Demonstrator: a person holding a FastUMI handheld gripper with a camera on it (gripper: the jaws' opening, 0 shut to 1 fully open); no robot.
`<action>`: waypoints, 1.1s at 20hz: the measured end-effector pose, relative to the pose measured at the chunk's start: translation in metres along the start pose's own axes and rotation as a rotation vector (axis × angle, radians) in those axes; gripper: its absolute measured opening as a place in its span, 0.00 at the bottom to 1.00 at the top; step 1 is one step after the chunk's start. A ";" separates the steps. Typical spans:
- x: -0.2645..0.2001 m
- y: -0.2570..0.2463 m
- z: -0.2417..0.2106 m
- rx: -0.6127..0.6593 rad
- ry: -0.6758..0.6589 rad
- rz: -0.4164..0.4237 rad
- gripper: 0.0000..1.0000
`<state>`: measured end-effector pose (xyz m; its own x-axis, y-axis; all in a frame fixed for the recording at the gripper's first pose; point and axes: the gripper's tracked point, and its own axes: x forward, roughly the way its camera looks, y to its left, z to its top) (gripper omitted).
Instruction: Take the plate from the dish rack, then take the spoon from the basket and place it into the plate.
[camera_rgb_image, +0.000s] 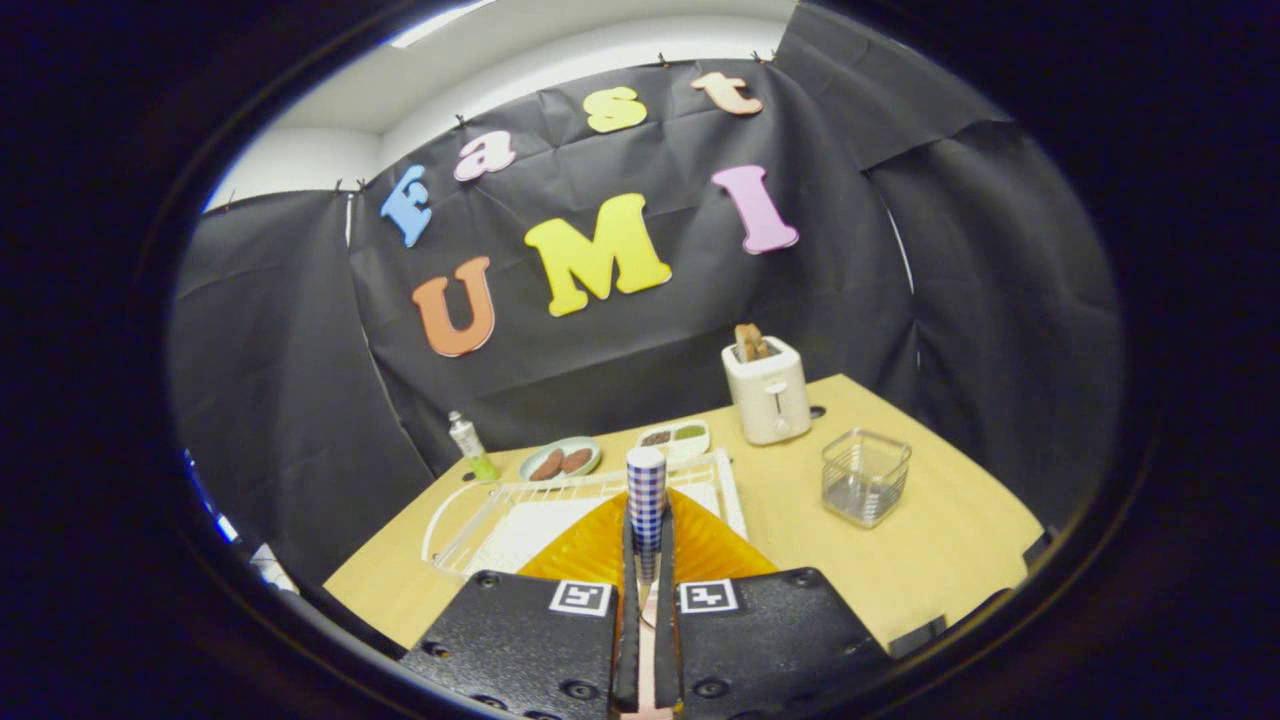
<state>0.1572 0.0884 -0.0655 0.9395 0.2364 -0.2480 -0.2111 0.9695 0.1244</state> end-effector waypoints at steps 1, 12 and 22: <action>-0.001 0.009 -0.012 -0.021 -0.005 -0.002 0.11; 0.002 0.066 -0.100 -0.078 0.033 0.027 0.14; 0.003 0.039 -0.094 -0.090 0.020 -0.025 0.20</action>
<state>0.1262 0.1326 -0.1518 0.9396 0.2119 -0.2688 -0.2114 0.9769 0.0311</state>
